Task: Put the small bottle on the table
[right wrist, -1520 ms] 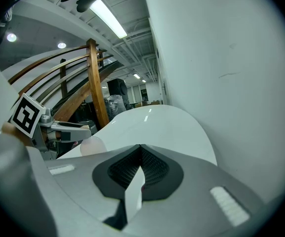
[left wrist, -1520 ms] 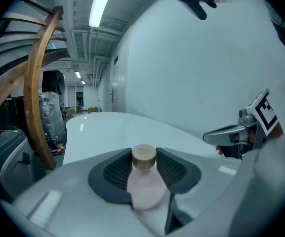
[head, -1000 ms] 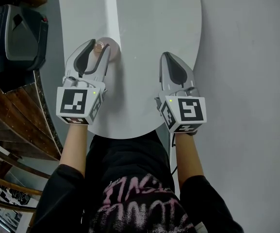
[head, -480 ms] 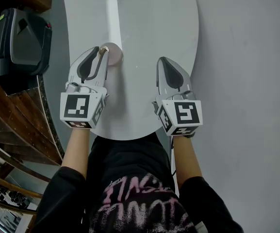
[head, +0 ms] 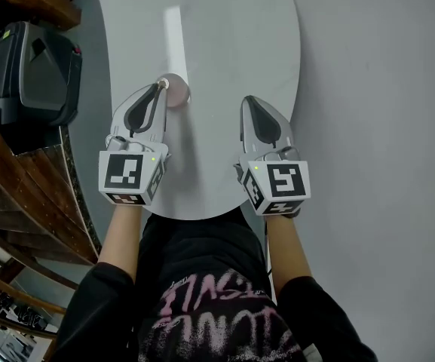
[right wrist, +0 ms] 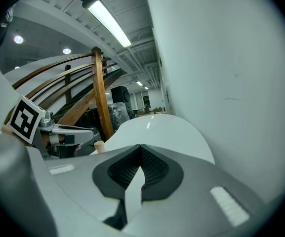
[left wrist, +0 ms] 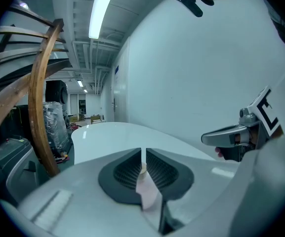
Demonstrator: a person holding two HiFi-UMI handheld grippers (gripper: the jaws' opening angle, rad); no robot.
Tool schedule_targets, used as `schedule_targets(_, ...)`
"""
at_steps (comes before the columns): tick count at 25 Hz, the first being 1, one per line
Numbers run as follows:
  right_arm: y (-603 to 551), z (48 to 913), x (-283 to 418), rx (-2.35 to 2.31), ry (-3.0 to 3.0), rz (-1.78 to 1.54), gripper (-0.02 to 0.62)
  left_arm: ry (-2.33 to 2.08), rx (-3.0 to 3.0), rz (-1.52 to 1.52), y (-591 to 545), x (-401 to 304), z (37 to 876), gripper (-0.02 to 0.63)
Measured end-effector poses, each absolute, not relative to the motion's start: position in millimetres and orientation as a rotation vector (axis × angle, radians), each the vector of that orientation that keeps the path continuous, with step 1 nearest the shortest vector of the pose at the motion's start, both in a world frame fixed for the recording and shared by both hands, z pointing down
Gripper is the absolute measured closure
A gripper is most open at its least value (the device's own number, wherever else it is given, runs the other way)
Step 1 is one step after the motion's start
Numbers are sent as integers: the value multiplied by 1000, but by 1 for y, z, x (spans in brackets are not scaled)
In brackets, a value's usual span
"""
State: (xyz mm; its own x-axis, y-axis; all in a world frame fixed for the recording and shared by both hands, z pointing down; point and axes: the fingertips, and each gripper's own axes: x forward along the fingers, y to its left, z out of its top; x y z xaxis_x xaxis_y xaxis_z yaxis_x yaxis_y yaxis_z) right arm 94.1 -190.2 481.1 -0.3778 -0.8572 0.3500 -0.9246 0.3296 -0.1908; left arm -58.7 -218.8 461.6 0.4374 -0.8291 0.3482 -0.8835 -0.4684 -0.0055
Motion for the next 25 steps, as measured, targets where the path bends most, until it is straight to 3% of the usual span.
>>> schedule_targets(25,-173,434,73,1650,-2433,460,581,-1517,2519,360,-196,-71,420,606)
